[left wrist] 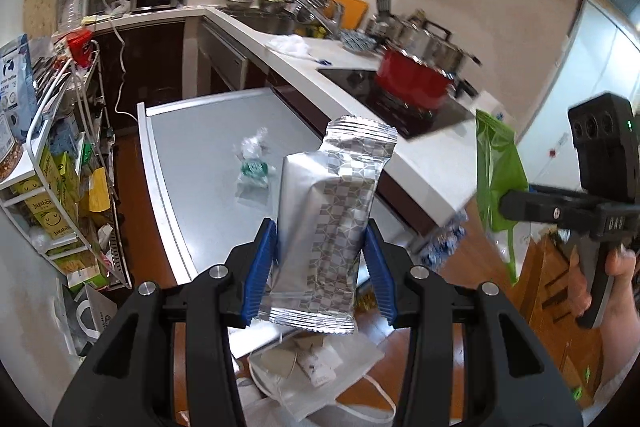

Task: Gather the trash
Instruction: 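Carry the silver wrapper with the left tool while the right tool carries the Jagabee bag to the bag, then open the left tool over the paper bag while the right tool drops the Jagabee bag in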

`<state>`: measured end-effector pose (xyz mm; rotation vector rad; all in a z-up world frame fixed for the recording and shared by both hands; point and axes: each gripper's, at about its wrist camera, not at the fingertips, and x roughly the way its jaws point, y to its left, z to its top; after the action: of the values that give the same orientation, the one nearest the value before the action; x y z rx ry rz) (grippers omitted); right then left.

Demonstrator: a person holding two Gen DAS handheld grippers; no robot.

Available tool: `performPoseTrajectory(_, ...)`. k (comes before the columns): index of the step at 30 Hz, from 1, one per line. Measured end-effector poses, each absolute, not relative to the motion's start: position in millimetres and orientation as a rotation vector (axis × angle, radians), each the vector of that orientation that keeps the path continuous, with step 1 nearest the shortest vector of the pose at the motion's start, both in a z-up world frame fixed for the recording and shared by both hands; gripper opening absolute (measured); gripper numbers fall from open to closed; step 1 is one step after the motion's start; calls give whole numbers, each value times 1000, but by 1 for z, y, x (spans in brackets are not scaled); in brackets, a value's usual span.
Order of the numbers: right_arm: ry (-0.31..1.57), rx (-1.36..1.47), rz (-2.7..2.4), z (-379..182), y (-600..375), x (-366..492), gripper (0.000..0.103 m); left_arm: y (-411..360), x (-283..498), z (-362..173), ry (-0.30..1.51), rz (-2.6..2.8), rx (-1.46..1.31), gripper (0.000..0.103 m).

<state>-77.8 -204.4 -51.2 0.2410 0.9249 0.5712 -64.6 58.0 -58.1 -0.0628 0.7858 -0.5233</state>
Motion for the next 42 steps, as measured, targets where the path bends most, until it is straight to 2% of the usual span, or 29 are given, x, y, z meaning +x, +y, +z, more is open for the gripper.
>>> performPoseTrajectory(11, 1169, 249, 522, -126, -216, -128, 73, 38, -118, -110, 959, -618, 60, 45)
performPoseTrajectory(18, 1320, 251, 476, -196, -206, -134, 73, 21, -137, -176, 1093, -635, 144, 46)
performPoseTrajectory(27, 1434, 240, 386, -273, -194, -114, 73, 11, -116, -256, 1236, -585, 144, 46)
performPoseTrajectory(35, 1474, 218, 334, -303, -190, -99, 73, 6, -102, -288, 1286, -559, 128, 46)
performPoseTrajectory(42, 1496, 259, 324, -314, -190, -91, 74, 1, -102, -290, 1299, -553, 142, 46)
